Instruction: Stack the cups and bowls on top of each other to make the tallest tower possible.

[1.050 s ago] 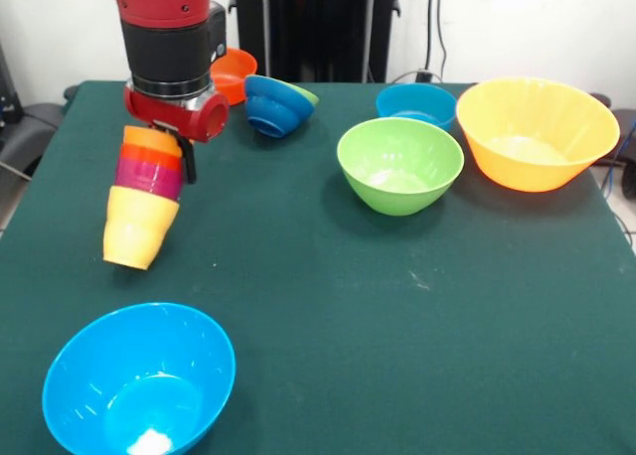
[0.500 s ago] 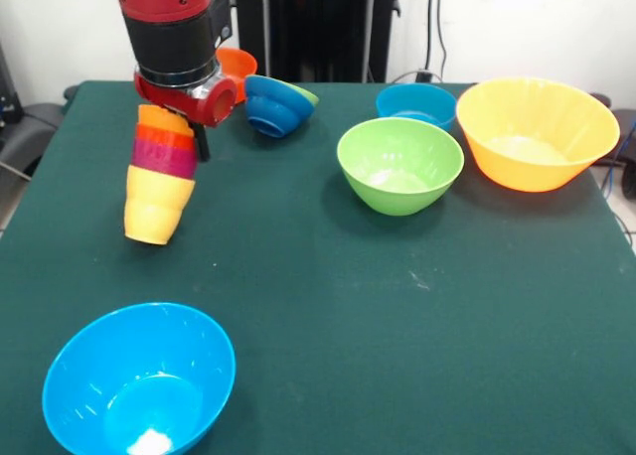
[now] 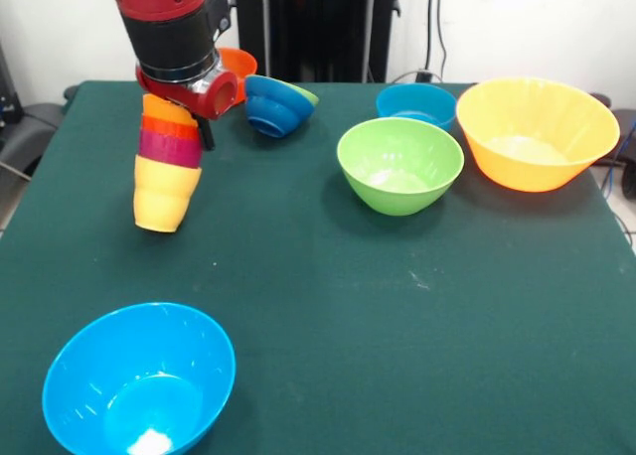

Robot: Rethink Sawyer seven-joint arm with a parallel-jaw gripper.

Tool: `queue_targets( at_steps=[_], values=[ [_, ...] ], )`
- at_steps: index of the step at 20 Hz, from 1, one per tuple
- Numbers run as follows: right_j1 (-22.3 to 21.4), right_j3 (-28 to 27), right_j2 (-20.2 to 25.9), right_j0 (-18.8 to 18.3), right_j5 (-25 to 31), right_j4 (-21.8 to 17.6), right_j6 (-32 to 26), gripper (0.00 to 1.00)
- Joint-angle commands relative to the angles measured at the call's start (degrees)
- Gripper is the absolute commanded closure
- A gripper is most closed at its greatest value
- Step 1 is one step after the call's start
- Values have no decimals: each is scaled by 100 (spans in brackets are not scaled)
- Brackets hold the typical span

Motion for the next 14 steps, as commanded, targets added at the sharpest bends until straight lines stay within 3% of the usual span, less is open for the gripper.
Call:
queue_targets(
  at_steps=[1, 8, 14],
  values=[
    [726, 658, 389, -76, 1079, 30, -1486, 100],
    [978, 356, 442, -80, 1559, -54, -1691, 100],
    [1144, 175, 462, -87, 1592, -142, -1763, 100]
  ],
)
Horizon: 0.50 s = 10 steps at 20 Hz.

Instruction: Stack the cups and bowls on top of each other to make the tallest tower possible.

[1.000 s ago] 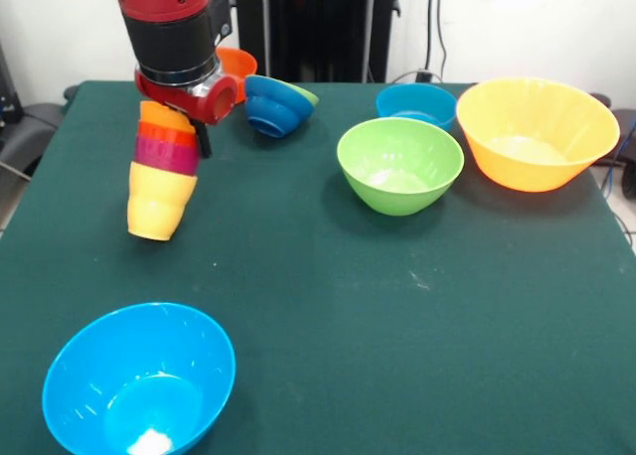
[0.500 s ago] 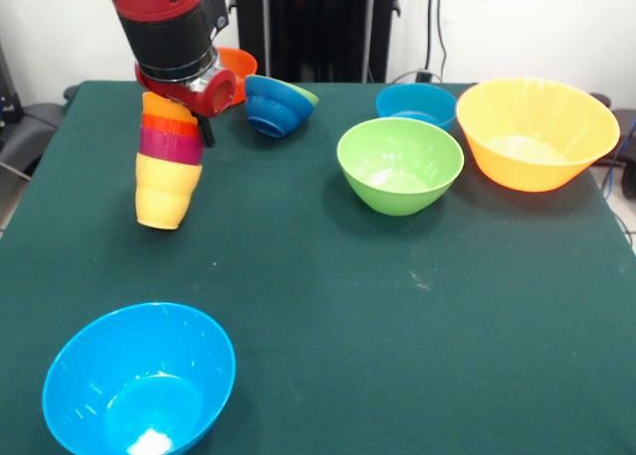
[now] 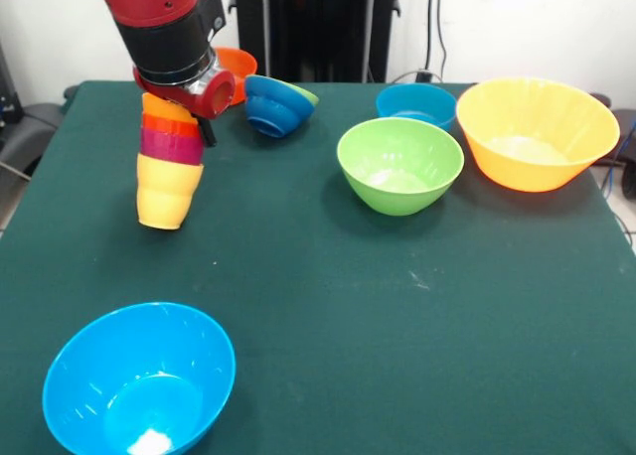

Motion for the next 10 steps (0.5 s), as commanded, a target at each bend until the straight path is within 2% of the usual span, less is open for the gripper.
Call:
queue_targets(
  at_steps=[1, 2, 5, 10],
  values=[
    [1034, 304, 245, 68, 1139, -173, -1686, 100],
    [1040, 292, 248, 67, 1104, -192, -1678, 100],
    [1052, 296, 347, -19, 401, -338, -1588, 100],
    [986, 294, 373, -23, 234, -428, -1514, 100]
  ],
)
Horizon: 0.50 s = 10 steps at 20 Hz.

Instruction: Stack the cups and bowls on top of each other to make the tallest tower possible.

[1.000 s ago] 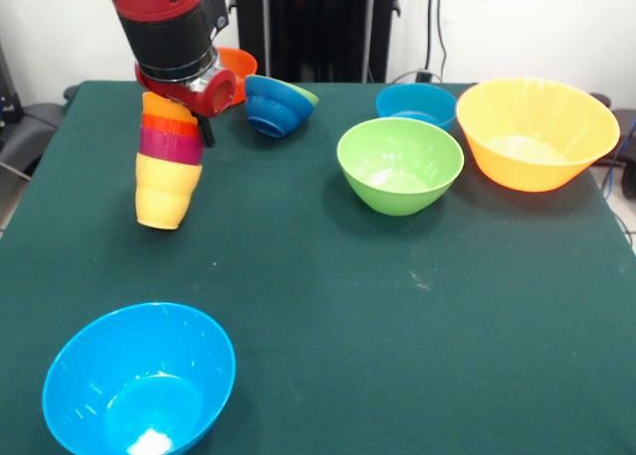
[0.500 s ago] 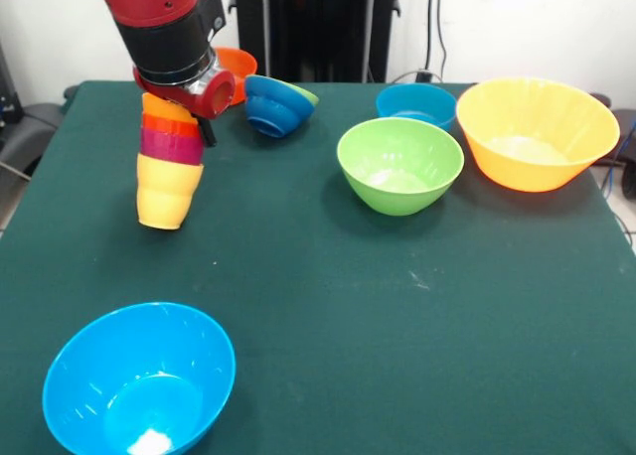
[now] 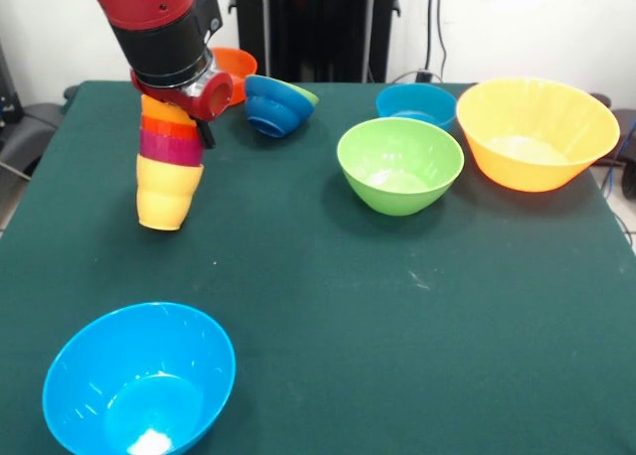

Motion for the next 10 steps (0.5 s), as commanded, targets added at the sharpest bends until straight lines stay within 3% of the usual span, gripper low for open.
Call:
queue_targets(
  at_steps=[1, 10],
  values=[
    [941, 364, 266, 52, 108, -418, -1495, 100],
    [955, 109, 365, 80, 324, -303, -1524, 100]
  ],
)
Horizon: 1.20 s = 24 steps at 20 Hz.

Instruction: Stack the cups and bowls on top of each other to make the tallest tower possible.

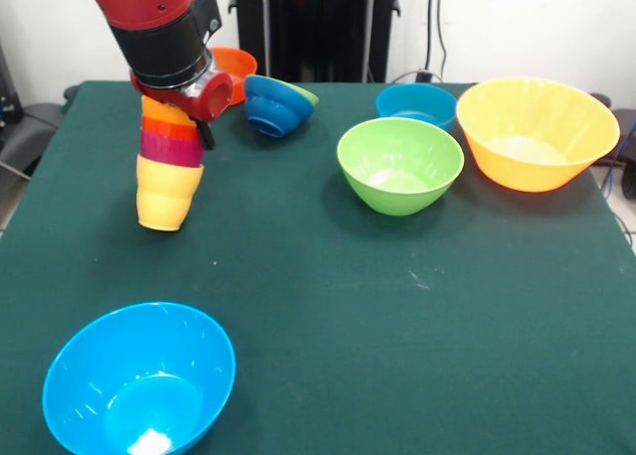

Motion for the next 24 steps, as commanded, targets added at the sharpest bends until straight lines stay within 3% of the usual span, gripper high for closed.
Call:
queue_targets(
  at_steps=[1, 24],
  values=[
    [963, 62, 329, 122, 309, -310, -1544, 100],
    [928, -267, 388, 157, 258, -529, -1696, 100]
  ],
)
